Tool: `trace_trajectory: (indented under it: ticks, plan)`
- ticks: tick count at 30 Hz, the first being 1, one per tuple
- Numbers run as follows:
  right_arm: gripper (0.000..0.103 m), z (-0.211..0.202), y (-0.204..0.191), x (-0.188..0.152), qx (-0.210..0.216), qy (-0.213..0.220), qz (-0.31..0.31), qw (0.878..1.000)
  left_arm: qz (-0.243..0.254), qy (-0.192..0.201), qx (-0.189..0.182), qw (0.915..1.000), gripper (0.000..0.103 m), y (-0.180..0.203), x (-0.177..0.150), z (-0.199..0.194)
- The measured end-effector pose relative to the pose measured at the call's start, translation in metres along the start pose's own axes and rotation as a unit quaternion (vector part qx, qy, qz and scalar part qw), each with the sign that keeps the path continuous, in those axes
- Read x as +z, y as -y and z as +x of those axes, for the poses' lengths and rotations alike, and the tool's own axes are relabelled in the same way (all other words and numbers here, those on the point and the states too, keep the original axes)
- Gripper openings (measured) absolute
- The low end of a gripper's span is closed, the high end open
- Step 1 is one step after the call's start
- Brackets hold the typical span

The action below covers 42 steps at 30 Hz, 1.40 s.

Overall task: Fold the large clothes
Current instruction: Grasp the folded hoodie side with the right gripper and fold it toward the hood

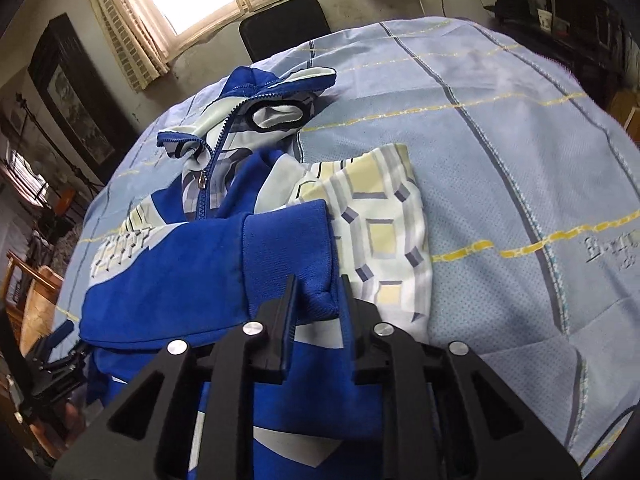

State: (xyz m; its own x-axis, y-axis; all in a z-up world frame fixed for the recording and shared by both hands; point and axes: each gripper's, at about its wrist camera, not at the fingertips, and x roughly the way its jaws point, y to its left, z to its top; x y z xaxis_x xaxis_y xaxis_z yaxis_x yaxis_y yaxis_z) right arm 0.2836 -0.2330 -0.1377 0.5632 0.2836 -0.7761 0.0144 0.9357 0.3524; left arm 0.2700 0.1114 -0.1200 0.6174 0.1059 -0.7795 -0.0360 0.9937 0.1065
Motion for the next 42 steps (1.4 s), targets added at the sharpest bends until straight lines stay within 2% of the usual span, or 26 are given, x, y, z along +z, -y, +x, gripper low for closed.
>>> trace_trajectory:
  ticks: [2, 8, 10, 15, 20, 24, 26, 28, 30, 31, 33, 35, 37, 40, 42]
  plan:
    - [0.029, -0.006, 0.001, 0.000, -0.010, 0.004, -0.006, 1.000, 0.001, 0.002, -0.004, 1.0000, 0.097, -0.001, -0.001, -0.004]
    - [0.029, -0.047, 0.003, 0.000, -0.016, 0.044, -0.021, 0.999, 0.030, 0.045, 0.020, 0.9983, 0.097, 0.002, -0.016, -0.038]
    - [0.030, -0.063, 0.000, 0.002, -0.007, 0.058, -0.031, 0.998, 0.025, 0.060, 0.020, 0.9977, 0.097, 0.000, -0.021, -0.052]
    - [0.030, -0.069, -0.025, 0.009, 0.049, 0.059, -0.042, 0.996, 0.008, 0.081, -0.034, 0.9961, 0.097, 0.013, -0.001, -0.076]
    - [0.028, -0.035, -0.051, 0.014, 0.082, 0.030, -0.035, 0.996, 0.043, 0.094, -0.069, 0.9923, 0.097, 0.072, 0.041, -0.070]
    - [0.026, -0.004, -0.053, 0.016, 0.100, 0.003, -0.022, 0.995, 0.062, 0.072, -0.061, 0.9936, 0.097, 0.106, 0.053, -0.036]
    - [0.025, 0.009, -0.048, 0.016, 0.105, -0.005, -0.015, 0.994, 0.062, 0.055, -0.059, 0.9948, 0.097, 0.113, 0.054, -0.018]
    - [0.021, 0.017, -0.039, 0.014, 0.113, -0.012, -0.006, 0.993, 0.052, 0.030, -0.055, 0.9967, 0.097, 0.112, 0.054, 0.004]
    - [0.004, 0.024, -0.028, 0.012, 0.123, -0.016, 0.007, 0.992, 0.041, 0.005, -0.050, 0.9979, 0.097, 0.105, 0.050, 0.023]
    - [0.001, 0.025, -0.022, 0.013, 0.132, -0.021, 0.018, 0.991, 0.038, -0.006, -0.048, 0.9981, 0.098, 0.100, 0.048, 0.031]
    - [0.000, 0.027, -0.008, 0.016, 0.152, -0.031, 0.044, 0.987, 0.014, -0.019, -0.078, 0.9967, 0.098, 0.086, 0.048, 0.037]
    - [0.000, 0.027, 0.007, 0.018, 0.165, -0.037, 0.075, 0.983, 0.007, -0.016, -0.067, 0.9976, 0.099, 0.074, 0.047, 0.038]
    - [0.000, 0.024, 0.020, 0.019, 0.125, -0.026, 0.087, 0.988, -0.001, -0.023, -0.082, 0.9963, 0.099, 0.066, 0.046, 0.039]
    - [0.000, 0.028, 0.043, 0.020, 0.165, -0.038, 0.134, 0.976, -0.003, -0.022, -0.076, 0.9969, 0.099, 0.058, 0.044, 0.038]
    - [0.000, 0.029, 0.051, 0.020, 0.175, -0.039, 0.156, 0.971, -0.005, -0.023, -0.072, 0.9971, 0.099, 0.054, 0.043, 0.037]
